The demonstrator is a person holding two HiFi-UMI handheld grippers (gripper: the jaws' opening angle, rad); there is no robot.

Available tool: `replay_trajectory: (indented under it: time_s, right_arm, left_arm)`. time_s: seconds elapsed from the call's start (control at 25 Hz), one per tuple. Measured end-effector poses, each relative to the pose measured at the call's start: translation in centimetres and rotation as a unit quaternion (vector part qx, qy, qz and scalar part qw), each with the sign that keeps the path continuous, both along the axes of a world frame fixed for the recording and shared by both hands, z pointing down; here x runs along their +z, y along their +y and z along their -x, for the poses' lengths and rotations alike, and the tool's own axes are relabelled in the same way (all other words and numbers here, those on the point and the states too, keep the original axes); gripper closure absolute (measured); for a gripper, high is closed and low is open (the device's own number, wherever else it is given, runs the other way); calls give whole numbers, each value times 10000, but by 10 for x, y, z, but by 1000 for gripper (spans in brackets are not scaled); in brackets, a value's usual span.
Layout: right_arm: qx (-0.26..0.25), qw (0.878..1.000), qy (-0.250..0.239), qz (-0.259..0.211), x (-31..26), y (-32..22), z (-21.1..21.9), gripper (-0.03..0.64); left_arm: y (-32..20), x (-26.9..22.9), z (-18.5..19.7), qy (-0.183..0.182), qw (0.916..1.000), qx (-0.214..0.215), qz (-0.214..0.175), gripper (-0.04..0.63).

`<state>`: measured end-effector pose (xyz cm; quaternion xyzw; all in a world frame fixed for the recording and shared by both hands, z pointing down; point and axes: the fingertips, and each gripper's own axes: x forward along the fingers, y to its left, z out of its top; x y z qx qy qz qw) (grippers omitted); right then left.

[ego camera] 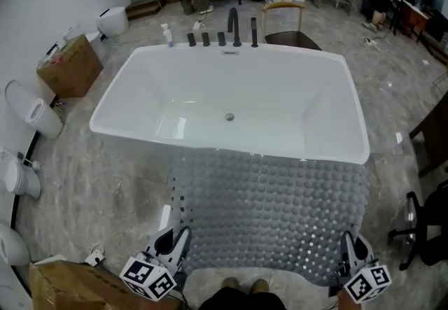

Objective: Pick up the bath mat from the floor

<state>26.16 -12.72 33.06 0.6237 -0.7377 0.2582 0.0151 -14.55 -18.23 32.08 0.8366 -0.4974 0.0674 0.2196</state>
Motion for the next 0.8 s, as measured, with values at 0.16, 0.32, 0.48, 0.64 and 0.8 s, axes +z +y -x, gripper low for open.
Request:
replay_trajectory:
  time_s: [0.16,0.32,0.48,0.64,0.8]
  right_arm:
    - [-27,9999,13,-152,-47,6,1,568]
    - [-48,9994,-25,-332,-85,13,2,568]
    - [-97,9986,-75,-523,-119,25,4,569]
    - [-76,9977,-144,-661,-144,41,0,569]
    - [-80,9968,-178,-781,-167,57,0,568]
  left_arm:
    - [5,-48,4,-3,9999,-54,-103,531]
    - [10,-84,8,9,9997,-73,-251,531]
    - [20,-113,11,31,9992,-88,-396,531]
    - [33,-140,12,65,9985,-50,-533,531]
    - [48,-165,14,79,9979,37,-642,531]
